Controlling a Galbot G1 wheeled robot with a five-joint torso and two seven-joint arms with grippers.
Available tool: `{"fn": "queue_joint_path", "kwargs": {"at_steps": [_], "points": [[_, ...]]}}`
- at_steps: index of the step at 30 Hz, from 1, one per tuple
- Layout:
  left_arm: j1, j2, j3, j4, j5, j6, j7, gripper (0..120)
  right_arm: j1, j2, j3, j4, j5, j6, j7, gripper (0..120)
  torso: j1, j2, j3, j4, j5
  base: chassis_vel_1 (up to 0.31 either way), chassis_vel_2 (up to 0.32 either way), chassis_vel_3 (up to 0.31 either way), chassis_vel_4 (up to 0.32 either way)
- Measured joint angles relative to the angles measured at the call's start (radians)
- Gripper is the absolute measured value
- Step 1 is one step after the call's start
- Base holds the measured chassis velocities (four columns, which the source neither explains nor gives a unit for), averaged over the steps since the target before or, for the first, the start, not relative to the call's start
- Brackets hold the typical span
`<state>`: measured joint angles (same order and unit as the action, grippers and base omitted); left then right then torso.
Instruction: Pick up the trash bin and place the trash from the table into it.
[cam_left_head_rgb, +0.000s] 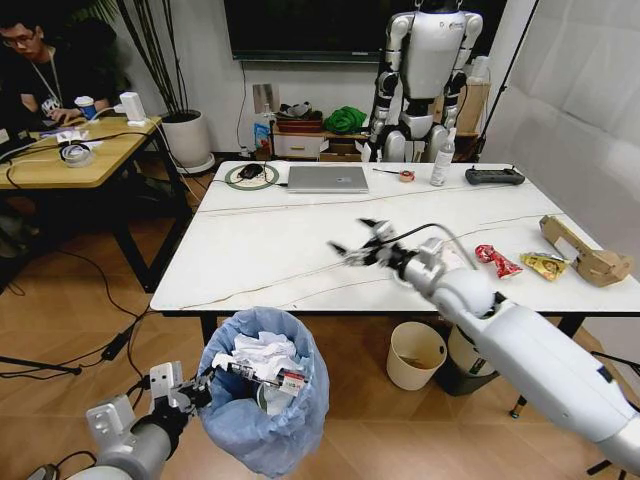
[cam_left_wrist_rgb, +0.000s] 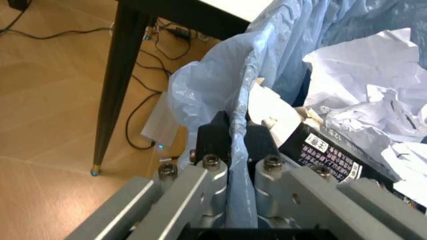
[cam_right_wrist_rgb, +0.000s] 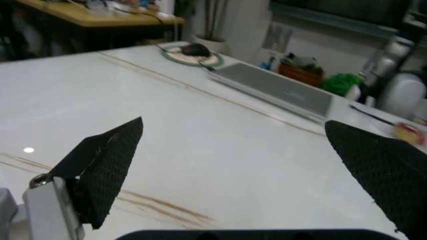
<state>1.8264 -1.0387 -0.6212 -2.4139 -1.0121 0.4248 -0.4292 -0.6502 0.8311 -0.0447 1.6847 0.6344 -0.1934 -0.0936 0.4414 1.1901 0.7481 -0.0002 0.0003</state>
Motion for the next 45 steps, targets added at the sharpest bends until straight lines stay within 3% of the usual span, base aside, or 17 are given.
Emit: {"fn": "queue_joint_path", "kwargs": {"at_steps": [5,12,28,45], "points": [[-0.014,0.005,0.017,0.004,-0.001,0.000,-0.003,0,-0.149,-0.070,0.102,0.048,-0.004,-0.053,0.068,100,0.000,0.000,0.000,-0.0003,0.0000,0.000,0.000,0.000,0.000],[-0.023,0.012,0.026,0.007,-0.002,0.000,-0.003,0,-0.282,-0.090,0.173,0.106,0.004,-0.081,0.067,100,0.000,0.000,0.000,0.0000,0.0000,0.000,0.000,0.000,0.000],[-0.037,0.014,0.031,0.014,-0.008,0.000,-0.005,0,-0.264,-0.119,0.099,0.120,0.117,-0.112,0.052,95,0.000,0.000,0.000,0.0000,-0.0003,0.000,0.000,0.000,0.000],[-0.048,0.008,0.036,0.022,-0.013,0.001,-0.005,0,-0.146,-0.078,-0.004,0.015,0.130,-0.108,0.040,90,0.000,0.000,0.000,0.0000,-0.0003,0.000,0.000,0.000,0.000]]}}
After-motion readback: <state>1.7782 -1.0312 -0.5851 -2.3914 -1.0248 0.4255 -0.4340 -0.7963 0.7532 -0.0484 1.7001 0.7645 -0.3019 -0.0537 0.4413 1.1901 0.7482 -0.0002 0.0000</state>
